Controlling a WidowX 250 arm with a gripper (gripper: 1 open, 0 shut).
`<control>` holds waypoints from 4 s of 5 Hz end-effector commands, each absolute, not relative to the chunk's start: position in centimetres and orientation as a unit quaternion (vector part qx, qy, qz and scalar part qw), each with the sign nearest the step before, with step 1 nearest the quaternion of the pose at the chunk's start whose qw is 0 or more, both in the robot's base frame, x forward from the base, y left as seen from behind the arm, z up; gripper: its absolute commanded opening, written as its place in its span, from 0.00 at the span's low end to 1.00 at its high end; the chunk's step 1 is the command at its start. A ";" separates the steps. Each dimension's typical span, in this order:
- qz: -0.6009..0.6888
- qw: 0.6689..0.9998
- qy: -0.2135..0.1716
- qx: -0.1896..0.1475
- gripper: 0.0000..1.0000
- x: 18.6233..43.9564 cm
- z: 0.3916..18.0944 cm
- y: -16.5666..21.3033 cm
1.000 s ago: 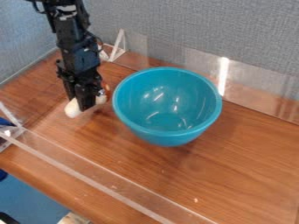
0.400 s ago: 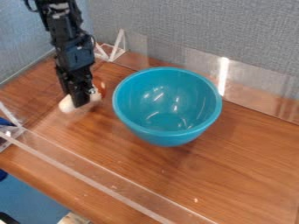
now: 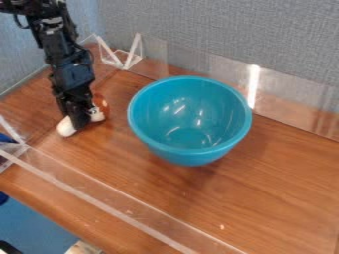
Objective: Put the mushroom in the blue bowl
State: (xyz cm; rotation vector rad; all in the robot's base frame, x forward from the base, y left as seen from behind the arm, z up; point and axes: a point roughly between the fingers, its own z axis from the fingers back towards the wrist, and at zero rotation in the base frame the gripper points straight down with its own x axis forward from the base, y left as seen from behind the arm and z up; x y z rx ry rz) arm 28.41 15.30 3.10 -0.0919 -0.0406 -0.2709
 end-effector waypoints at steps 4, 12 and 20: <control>-0.290 0.950 -0.114 -0.029 0.00 32.0 17.1 -0.5; -0.254 0.965 -0.062 -0.029 0.00 30.0 11.2 3.5; -0.304 0.950 -0.061 -0.039 0.00 30.2 11.8 3.0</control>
